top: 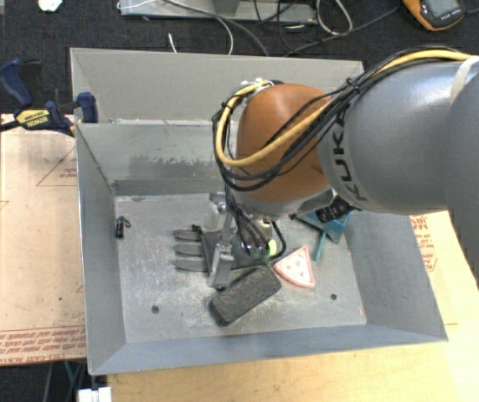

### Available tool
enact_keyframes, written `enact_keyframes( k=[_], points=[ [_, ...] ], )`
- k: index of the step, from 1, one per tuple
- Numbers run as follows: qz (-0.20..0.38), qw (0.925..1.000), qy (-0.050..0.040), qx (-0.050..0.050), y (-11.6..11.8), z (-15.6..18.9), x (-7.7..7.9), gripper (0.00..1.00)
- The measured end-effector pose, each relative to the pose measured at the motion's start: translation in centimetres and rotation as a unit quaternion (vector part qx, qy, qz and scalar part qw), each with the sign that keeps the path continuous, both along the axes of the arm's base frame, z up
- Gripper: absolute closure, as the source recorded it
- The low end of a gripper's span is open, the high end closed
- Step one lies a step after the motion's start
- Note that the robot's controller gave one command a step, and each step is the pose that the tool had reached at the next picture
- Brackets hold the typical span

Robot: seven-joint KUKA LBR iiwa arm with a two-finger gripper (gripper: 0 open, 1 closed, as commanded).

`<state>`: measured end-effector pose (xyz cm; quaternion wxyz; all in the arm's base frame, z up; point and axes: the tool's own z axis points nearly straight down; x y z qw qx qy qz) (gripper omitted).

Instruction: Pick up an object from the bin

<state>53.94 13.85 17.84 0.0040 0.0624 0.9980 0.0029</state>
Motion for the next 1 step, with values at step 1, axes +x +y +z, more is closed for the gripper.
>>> enact_keyframes(
  k=[1],
  points=[
    [0.083, 0.9965, 0.0017, 0.000, -4.68, -2.17, -0.66, 0.00]
  ],
)
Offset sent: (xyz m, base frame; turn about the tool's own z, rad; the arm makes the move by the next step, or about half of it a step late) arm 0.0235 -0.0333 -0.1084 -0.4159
